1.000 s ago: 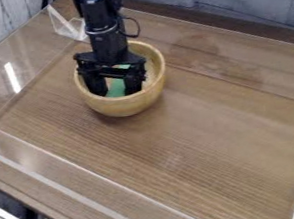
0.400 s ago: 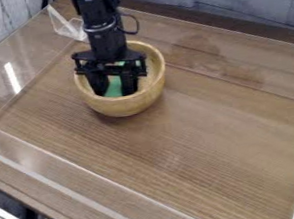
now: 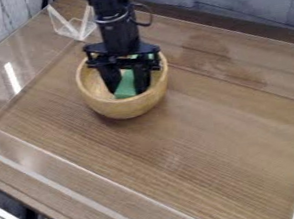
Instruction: Move green object from inside the wooden bowl to the table next to it
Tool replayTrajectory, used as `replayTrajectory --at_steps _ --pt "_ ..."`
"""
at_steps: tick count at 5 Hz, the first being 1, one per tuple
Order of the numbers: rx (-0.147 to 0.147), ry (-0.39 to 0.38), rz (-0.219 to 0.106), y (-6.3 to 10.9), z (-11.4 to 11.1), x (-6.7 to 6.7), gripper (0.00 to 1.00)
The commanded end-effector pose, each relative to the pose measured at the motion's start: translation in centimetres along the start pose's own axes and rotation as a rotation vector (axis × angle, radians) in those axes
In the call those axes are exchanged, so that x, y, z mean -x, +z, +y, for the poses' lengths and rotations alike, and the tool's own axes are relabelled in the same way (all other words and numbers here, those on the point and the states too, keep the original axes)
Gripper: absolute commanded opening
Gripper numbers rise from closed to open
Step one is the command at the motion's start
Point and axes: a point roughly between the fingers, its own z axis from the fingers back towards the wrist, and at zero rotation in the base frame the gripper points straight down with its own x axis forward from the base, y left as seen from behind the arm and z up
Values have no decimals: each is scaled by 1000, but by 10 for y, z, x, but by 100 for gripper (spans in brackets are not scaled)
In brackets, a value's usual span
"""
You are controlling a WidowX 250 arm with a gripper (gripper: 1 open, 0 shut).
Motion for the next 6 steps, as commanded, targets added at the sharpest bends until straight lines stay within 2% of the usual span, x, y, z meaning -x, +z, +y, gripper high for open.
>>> replayTrajectory --at_steps 1,2,5,6 --pt "6 28 -109 36 -11 -8 0" --pt "10 66 -122 43 -19 -6 0" --pt "-3 131 -131 47 -32 -7 0" --pt "-7 147 -133 48 -32 -7 100"
